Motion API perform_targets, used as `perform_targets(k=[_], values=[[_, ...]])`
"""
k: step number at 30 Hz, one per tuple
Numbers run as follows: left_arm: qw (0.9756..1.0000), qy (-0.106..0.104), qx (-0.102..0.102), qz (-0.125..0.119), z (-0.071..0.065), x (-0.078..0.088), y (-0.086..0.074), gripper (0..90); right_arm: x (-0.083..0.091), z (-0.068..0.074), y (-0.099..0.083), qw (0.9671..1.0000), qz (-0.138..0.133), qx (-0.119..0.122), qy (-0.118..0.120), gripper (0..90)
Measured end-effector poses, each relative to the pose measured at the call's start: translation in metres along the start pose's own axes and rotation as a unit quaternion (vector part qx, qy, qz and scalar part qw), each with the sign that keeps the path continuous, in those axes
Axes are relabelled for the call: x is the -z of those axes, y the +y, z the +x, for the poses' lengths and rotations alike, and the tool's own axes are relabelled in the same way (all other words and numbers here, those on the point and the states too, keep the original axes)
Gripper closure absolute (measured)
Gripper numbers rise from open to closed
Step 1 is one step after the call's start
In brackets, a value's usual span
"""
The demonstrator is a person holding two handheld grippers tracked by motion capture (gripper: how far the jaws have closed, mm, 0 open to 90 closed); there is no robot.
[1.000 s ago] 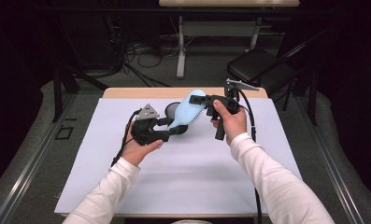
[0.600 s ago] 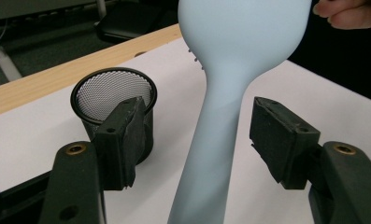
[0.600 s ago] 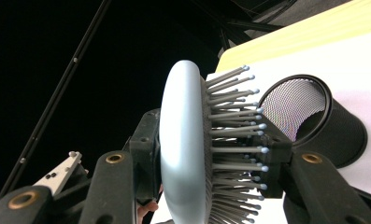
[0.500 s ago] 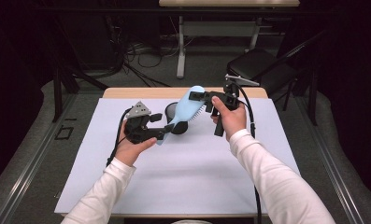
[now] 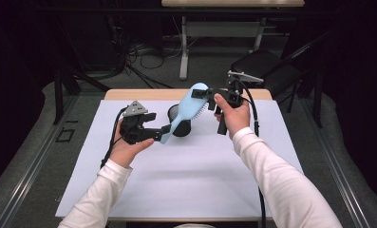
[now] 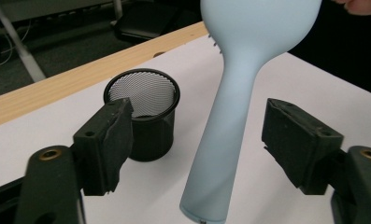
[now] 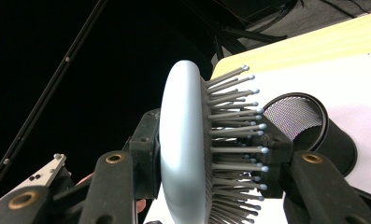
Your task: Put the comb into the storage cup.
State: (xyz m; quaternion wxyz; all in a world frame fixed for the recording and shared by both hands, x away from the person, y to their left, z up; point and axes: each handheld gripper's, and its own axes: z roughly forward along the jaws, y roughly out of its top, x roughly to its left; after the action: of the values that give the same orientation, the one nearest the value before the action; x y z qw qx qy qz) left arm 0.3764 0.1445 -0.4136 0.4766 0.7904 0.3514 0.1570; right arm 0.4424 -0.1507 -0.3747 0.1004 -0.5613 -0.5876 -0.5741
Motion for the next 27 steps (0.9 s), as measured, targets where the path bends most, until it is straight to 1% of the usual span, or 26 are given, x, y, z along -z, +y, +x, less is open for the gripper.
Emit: perform_targets(k=[4, 5, 7, 10, 12, 15, 18, 19, 21, 23, 27], values=[[1.0, 0.002, -0.001, -0.004, 0.001, 0.001, 0.0, 17.2, 0.0, 0.003, 0.003, 1.0, -0.002, 0.005, -0.003, 52.1], [1.0, -0.001, 0.001, -0.002, 0.002, 0.001, 0.0, 16.1, 0.0, 0.003, 0.003, 1.0, -0.003, 0.005, -0.004, 52.1], [1.0, 0.001, 0.0, -0.002, 0.003, 0.002, 0.001, 14.8, 0.0, 0.004, 0.005, 0.9999, -0.004, 0.01, -0.005, 52.1], [1.0, -0.002, 0.001, -0.007, 0.004, 0.003, 0.001, 11.5, 0.0, 0.006, 0.007, 0.9998, -0.006, 0.016, -0.012, 52.1], [1.0, -0.004, 0.001, -0.006, 0.006, 0.003, 0.0, 8.9, -0.001, 0.007, 0.008, 0.9997, -0.006, 0.019, -0.016, 52.1], [1.0, 0.007, 0.0, -0.005, 0.008, 0.003, -0.002, 8.9, -0.001, 0.008, 0.01, 0.9995, -0.009, 0.022, -0.02, 52.1], [0.9999, 0.001, 0.009, -0.009, 0.01, 0.003, -0.004, 8.7, -0.002, 0.008, 0.012, 0.9993, -0.011, 0.027, -0.024, 52.0], [0.9999, -0.001, 0.011, -0.011, 0.011, 0.003, -0.005, 6.5, -0.002, 0.009, 0.013, 0.9991, -0.012, 0.03, -0.026, 52.0], [0.9997, 0.0, 0.02, -0.017, 0.013, 0.003, -0.006, 2.1, -0.002, 0.01, 0.015, 0.9989, -0.015, 0.034, -0.028, 52.0], [0.9994, 0.004, 0.029, -0.019, 0.016, 0.004, -0.007, 0.7, -0.003, 0.011, 0.017, 0.9987, -0.019, 0.037, -0.031, 52.0], [0.9987, 0.006, 0.045, -0.025, 0.019, 0.005, -0.009, 0.5, -0.003, 0.013, 0.02, 0.9981, -0.025, 0.042, -0.038, 52.0]])
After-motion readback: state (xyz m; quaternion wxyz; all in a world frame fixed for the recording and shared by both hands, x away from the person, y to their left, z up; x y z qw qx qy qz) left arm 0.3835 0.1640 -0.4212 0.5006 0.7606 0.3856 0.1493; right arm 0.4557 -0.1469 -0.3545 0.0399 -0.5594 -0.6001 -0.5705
